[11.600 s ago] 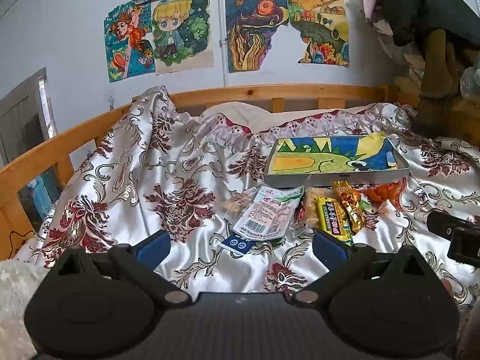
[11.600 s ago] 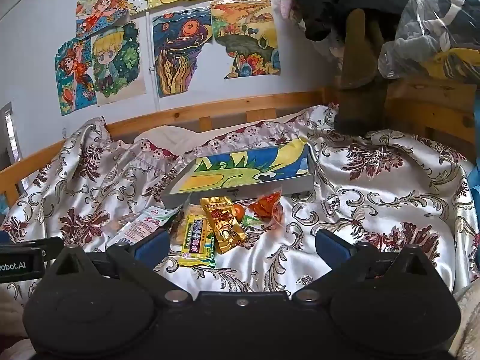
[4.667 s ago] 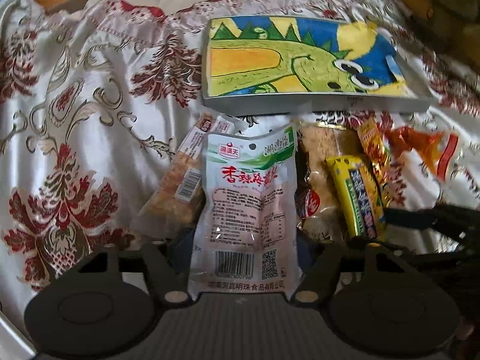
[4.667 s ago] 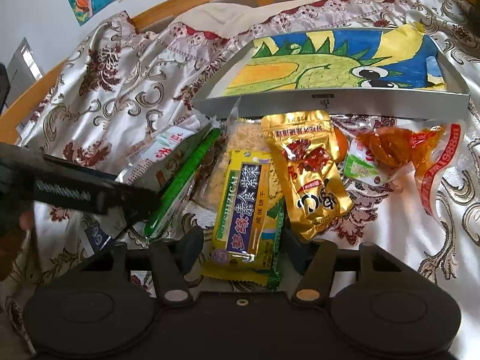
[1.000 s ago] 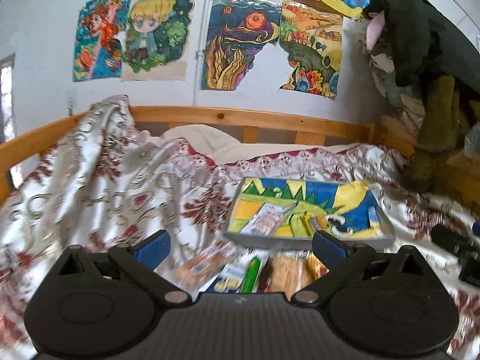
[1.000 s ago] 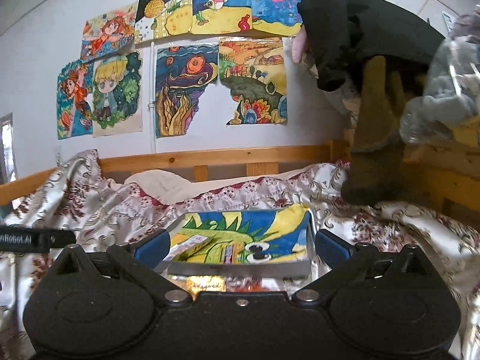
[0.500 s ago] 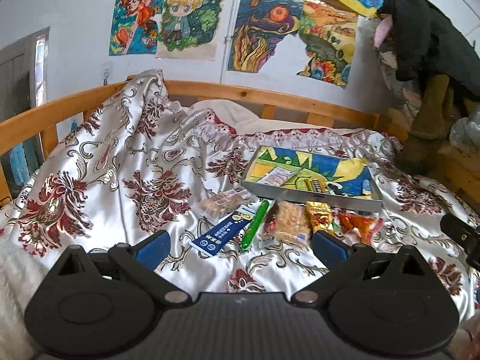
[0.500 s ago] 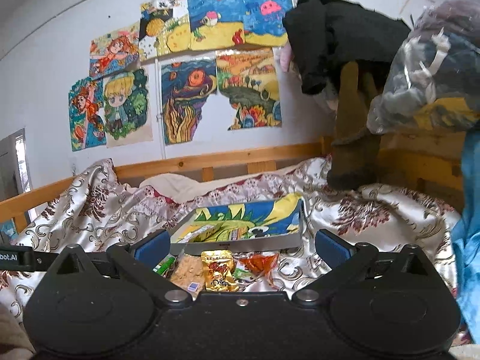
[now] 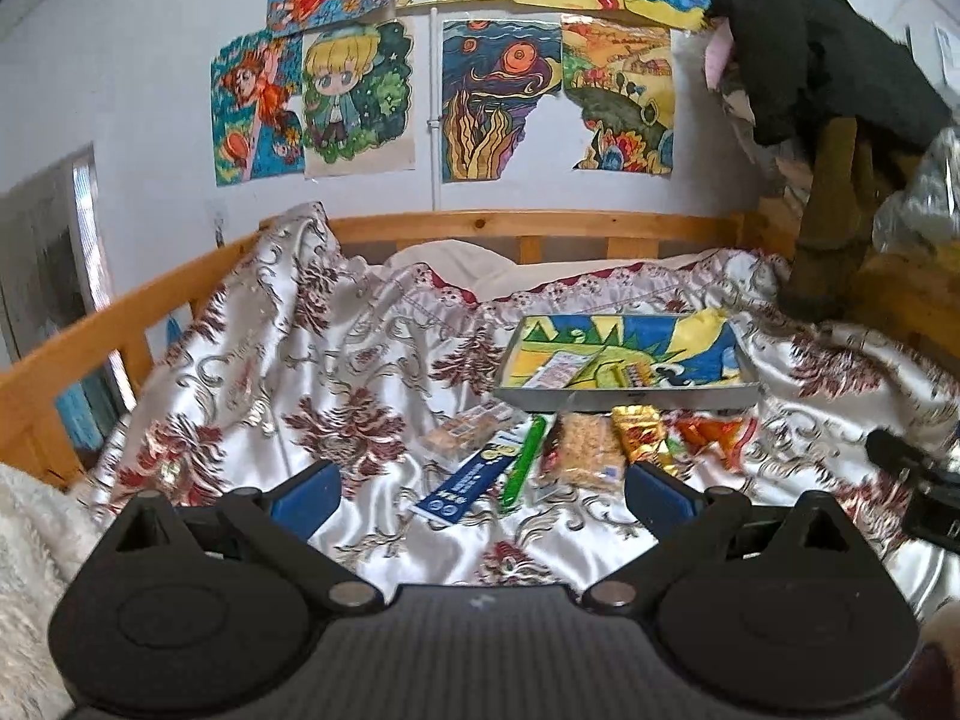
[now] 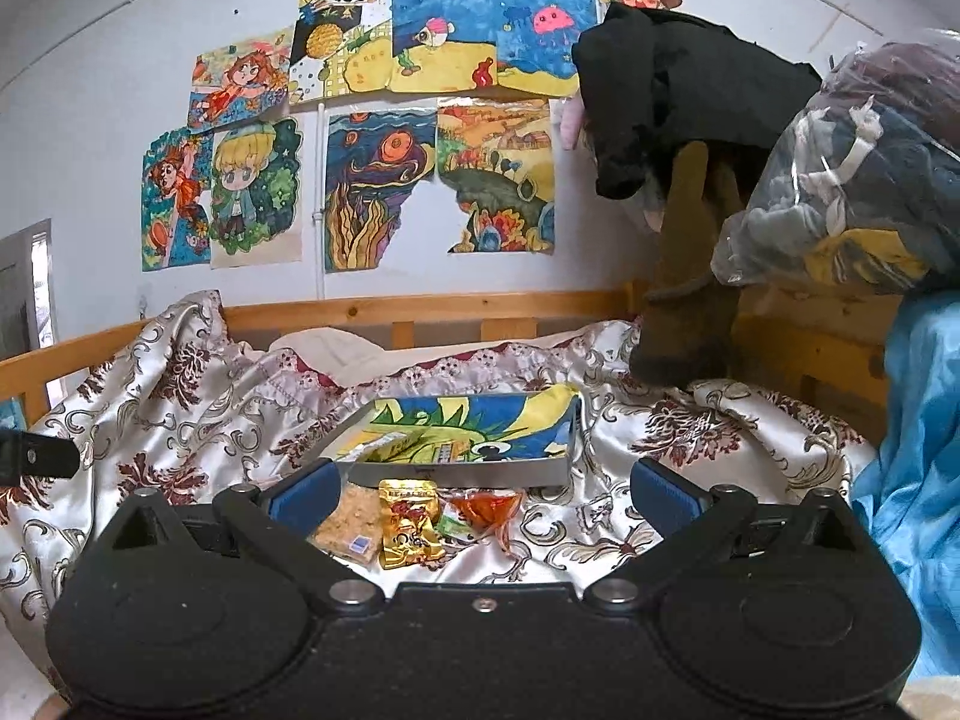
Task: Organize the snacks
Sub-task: 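Lift both tools up and away from the tray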
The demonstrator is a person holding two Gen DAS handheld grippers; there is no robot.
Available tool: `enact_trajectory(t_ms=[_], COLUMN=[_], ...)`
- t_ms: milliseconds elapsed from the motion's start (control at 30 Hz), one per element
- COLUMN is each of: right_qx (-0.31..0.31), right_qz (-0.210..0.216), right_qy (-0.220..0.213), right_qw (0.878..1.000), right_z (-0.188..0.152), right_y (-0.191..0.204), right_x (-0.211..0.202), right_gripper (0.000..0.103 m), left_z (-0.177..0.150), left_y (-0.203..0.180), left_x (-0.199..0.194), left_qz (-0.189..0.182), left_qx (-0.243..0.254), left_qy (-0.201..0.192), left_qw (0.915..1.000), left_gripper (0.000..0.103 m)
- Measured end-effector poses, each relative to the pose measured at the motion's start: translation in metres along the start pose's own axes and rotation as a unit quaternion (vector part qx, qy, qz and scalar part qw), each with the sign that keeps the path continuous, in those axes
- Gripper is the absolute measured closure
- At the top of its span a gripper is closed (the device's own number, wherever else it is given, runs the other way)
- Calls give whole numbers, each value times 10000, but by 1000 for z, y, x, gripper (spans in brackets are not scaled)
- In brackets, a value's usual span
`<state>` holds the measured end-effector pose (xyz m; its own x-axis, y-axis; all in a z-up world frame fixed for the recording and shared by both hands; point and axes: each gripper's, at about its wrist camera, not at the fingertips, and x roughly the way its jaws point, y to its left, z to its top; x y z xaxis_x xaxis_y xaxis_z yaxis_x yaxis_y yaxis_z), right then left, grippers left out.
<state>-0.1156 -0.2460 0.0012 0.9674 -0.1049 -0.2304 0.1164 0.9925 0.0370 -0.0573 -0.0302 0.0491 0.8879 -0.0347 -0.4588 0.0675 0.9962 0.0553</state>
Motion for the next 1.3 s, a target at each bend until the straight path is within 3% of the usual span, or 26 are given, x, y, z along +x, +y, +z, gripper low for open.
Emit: enact_trajectory(t_ms=[267,500,833,1067,1300], right_qx=[-295,64,241,186,-189], right_qz=[10,-141,228,481,566], right_qy=[49,282,510,698,734], right_qw=[9996,9995,9981,9962,9955], right_z=[-3,-11,-16,-14,-15], right_y=[8,-7,-16,-19,-24], right_x=[-3,12,54,106,159], right_gripper=[1,1,1,1,1], left_z=[3,16,23,15,7], left_y=[-6,-15,-34,-51,-52], left_x=[-6,15,54,96,131], left_qz=[-149,-43,300,675,735], left_qx=[-228,-768,-1323,-990,-885], left_qy=[265,558,180,240,390], left_qw=[9993,9955,9906,9925,9926], left_gripper=[0,0,0,0,0])
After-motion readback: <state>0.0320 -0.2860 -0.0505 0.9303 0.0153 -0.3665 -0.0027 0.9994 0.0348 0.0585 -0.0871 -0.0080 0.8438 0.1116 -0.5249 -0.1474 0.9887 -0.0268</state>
